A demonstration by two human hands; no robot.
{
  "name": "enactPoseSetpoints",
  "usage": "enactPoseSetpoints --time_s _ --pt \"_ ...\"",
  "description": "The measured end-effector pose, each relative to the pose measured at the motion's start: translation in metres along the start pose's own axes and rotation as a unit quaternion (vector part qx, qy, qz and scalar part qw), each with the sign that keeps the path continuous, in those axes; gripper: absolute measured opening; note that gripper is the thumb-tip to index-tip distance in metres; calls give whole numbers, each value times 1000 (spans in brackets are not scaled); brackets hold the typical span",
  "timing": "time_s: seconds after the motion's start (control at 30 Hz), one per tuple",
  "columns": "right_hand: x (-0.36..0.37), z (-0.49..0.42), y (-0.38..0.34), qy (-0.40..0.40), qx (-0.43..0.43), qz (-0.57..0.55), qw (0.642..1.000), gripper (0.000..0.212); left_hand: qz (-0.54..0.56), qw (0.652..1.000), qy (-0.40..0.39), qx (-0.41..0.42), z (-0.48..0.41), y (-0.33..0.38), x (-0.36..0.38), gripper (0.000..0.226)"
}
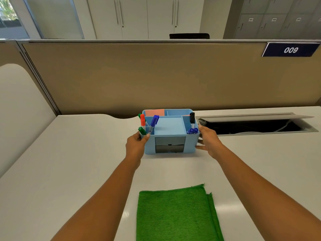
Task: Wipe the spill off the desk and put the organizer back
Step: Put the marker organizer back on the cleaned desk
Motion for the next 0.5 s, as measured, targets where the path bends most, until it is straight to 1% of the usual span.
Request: enactPoseSetpoints --time_s 0.5 --pt "-6 -7 -1 15 -6 6 1000 37 -5 1000 9 22 -5 -1 13 46"
Point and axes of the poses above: each hand's wrist, its own z-axis away from the middle knuckle, its own x-axis out of the palm, y = z × x, the point moved 4 cm from there along -z, towards the middle knuckle, and after that the axes turned 12 degrees about -x, right-handed, at the moved point
